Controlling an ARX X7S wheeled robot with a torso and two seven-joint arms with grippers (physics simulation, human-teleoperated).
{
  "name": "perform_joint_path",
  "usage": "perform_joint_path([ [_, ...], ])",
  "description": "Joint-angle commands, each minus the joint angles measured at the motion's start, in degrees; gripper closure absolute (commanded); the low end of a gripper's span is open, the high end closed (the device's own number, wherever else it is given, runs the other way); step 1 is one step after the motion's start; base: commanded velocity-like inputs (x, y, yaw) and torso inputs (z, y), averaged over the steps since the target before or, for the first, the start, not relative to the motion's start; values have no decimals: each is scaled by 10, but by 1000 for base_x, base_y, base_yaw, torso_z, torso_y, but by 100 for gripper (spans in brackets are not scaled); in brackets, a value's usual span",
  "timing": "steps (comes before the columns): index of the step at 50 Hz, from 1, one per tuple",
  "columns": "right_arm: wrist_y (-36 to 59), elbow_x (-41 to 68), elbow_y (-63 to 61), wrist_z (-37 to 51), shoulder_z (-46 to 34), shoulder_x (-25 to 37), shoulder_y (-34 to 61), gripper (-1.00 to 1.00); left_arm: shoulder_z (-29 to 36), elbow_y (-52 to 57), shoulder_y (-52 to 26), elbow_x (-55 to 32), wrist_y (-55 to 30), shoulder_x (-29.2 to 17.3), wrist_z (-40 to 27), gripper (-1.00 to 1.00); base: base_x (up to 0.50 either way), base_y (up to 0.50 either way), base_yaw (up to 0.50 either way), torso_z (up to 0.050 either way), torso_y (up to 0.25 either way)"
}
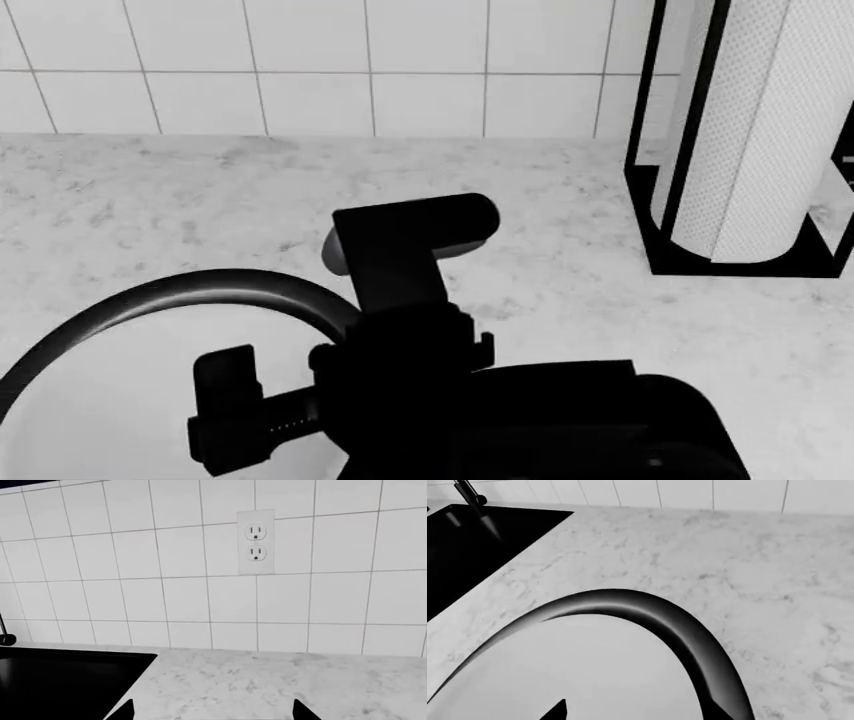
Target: Stack the bowls from largest to smallest.
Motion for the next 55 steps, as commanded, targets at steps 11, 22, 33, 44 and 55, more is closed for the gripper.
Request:
perform_joint_path([
  [11,-19,61,-38,44,26,7,43,-100,-3,-10,8,-19,25,-2,-10,-100,0,0,0,0,0],
  [22,-53,241,-142,189,54,92,84,-100,-6,-12,10,-39,27,-7,-23,-100,0,0,0,0,0],
  [33,-63,345,-239,235,113,242,26,-100,-10,-11,15,-62,29,-13,-36,-100,0,0,0,0,0],
  [44,-49,405,-286,223,237,366,-81,-100,-1,-14,22,-72,38,-19,-43,-100,0,0,0,0,0],
  [55,2,423,-291,198,327,427,-168,-100,0,-14,23,-92,39,-24,-56,-100,0,0,0,0,0],
])
